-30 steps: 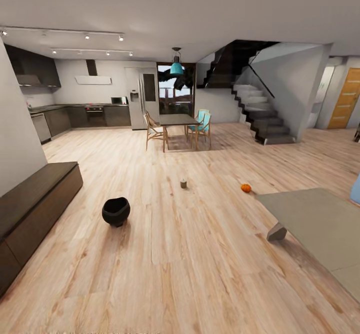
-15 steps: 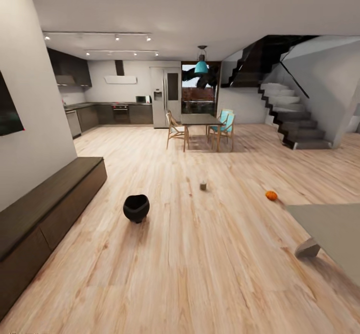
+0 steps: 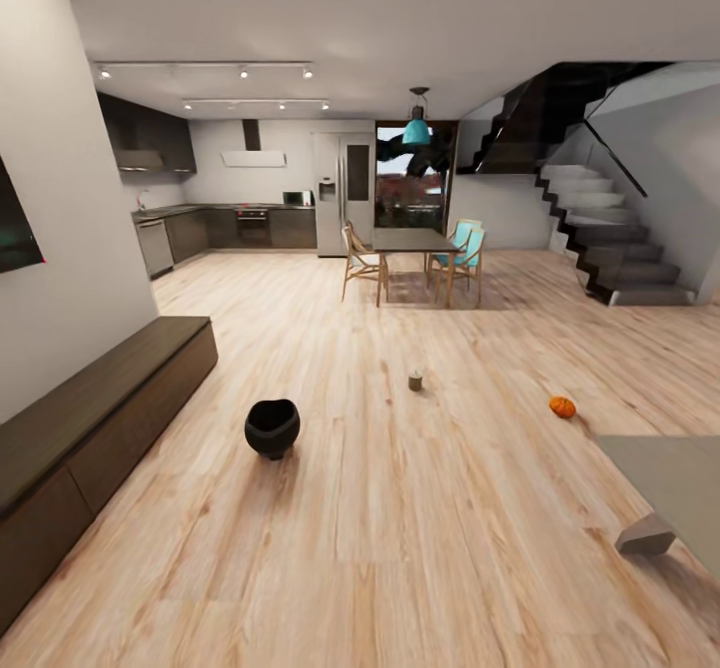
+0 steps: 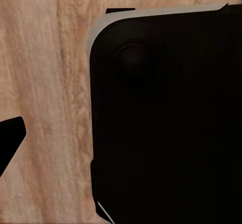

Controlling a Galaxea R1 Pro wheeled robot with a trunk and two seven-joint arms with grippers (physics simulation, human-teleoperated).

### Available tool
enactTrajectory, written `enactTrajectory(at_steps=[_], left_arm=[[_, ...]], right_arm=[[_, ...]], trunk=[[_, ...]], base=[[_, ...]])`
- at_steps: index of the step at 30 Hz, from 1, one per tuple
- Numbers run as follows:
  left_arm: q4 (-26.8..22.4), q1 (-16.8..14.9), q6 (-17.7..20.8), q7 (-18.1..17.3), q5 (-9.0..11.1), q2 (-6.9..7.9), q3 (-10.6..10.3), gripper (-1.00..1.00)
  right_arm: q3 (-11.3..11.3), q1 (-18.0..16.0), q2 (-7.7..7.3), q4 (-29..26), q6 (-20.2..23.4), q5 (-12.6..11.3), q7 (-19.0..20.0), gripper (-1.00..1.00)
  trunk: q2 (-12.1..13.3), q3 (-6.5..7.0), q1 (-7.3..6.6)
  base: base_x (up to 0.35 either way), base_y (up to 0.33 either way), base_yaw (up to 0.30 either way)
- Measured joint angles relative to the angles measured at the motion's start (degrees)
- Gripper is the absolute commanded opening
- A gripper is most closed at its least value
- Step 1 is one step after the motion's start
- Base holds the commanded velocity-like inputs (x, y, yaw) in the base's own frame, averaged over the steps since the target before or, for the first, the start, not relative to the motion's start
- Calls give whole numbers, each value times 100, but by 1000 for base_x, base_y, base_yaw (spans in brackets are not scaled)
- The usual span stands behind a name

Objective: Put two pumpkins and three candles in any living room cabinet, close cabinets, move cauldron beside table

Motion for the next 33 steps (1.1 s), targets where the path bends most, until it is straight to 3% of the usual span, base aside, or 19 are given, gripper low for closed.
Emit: enactTrajectory(at_steps=[10,33], left_arm=[[0,0,0,-1,0,3,0,100],[-1,0,-1,-2,8,4,0,100]], right_arm=[[0,0,9,0,0,0,1,100],[0,2,9,94,16,0,7,100]], trunk=[[0,-2,0],[0,-190,-1]], base=[[283,-197,0],[320,-7,29]])
